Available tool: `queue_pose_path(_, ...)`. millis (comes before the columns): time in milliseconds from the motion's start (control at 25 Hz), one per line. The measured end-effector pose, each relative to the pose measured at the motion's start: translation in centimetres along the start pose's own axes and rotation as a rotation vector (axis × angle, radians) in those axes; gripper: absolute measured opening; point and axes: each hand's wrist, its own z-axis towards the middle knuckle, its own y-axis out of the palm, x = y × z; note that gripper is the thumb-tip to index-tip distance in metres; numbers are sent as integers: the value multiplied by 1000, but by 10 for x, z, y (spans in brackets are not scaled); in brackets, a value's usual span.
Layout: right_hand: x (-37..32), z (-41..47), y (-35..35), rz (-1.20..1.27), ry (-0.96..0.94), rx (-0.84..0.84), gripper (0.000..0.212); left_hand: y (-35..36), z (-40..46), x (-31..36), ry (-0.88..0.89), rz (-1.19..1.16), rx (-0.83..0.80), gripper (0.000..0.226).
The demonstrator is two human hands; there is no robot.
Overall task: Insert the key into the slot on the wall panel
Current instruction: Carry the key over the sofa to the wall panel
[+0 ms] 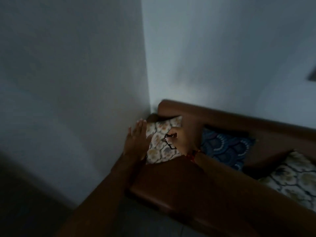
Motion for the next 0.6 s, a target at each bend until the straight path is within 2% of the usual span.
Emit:
queue_pose_path(160,5,21,-173,-102,-87,213,7,-65,86,135,178,-35,136,65)
queue_pose_path(280,13,27,-283,-76,-43,358,12,-103,123,227,314,29,229,65)
queue_pose_path(440,29,18,-406,-132,-28,502,17,-137,158,332,409,-8,293,65)
queue_pose_path(600,46,2,-503,-196,0,559,17,-156,183,423,499,-77,320,66)
